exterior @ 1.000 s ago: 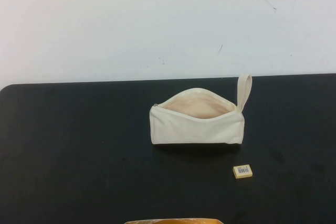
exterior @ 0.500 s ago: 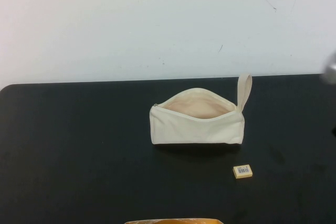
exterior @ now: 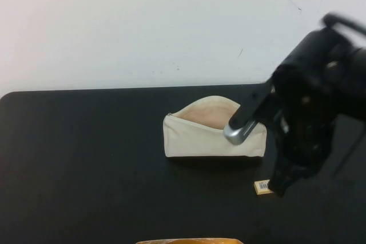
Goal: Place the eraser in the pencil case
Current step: Pick up the eraser from the table
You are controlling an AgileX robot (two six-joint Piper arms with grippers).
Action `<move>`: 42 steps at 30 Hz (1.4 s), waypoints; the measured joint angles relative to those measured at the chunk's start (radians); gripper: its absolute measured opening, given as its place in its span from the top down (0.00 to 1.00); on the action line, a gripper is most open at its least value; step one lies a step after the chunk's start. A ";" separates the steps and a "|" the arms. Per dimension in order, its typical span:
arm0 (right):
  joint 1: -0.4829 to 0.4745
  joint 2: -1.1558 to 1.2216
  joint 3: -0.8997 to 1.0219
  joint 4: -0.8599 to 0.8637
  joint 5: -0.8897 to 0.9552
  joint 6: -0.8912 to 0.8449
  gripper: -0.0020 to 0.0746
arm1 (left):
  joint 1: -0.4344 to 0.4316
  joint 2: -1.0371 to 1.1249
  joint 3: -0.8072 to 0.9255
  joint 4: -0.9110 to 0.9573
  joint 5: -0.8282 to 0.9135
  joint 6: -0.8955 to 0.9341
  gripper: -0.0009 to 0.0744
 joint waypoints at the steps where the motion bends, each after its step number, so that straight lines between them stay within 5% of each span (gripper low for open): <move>1: 0.001 0.024 0.000 0.000 -0.002 0.014 0.98 | 0.000 0.000 0.000 0.000 0.000 0.000 0.99; 8: -0.031 0.109 0.000 0.048 -0.070 0.228 0.87 | 0.000 0.000 0.000 0.000 0.000 0.000 0.99; 14: -0.088 0.116 0.000 0.153 -0.233 0.313 0.43 | 0.000 0.000 0.000 0.000 0.000 0.000 0.99; 16: -0.097 0.125 -0.001 0.153 -0.262 0.326 0.35 | 0.000 0.000 0.000 0.000 0.000 0.000 0.99; 42: -0.138 0.320 -0.001 0.181 -0.376 0.332 0.30 | 0.000 0.000 0.000 0.000 0.000 0.000 0.99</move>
